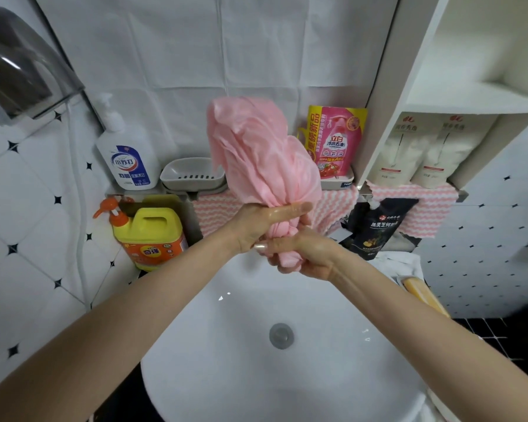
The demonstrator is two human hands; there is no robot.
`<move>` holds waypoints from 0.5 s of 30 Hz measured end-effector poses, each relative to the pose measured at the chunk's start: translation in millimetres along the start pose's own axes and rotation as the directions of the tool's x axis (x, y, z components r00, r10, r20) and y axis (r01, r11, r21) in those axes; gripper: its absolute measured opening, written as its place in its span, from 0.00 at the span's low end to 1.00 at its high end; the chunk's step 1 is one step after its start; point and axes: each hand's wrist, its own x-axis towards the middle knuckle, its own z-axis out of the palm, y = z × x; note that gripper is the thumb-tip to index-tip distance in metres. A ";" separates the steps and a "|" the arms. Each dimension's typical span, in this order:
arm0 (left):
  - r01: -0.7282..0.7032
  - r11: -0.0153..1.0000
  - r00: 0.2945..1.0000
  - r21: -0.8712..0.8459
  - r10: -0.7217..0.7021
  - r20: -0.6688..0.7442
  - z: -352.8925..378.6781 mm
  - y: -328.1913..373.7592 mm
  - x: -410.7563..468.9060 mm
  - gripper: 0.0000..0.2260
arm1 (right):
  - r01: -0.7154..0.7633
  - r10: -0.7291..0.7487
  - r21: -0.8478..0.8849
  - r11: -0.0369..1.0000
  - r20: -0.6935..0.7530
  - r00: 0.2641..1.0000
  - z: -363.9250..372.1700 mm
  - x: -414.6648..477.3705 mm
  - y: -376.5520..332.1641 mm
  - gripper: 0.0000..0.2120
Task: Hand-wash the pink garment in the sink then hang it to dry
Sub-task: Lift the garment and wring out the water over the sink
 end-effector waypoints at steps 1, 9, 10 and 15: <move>0.002 1.000 0.999 0.017 -0.001 -0.054 0.2 0.6 0.4 0.10 | -0.001 -0.002 -0.074 0.997 -0.031 1.000 -0.3 1.8 -0.4 0.06; -0.007 0.998 0.987 0.067 0.018 -0.162 7.8 -1.6 0.3 0.11 | -0.071 0.049 -0.317 0.946 -0.077 0.996 14.3 3.5 -3.8 0.10; -0.009 0.997 0.985 0.073 0.021 -0.171 10.4 -1.9 -0.4 0.11 | -0.077 0.055 -0.308 0.948 -0.078 0.995 16.0 4.2 -3.3 0.09; -0.084 0.989 0.961 0.121 0.112 -0.253 18.2 -10.5 6.6 0.26 | -0.071 0.036 -0.203 0.977 -0.168 0.985 19.7 7.9 2.0 0.09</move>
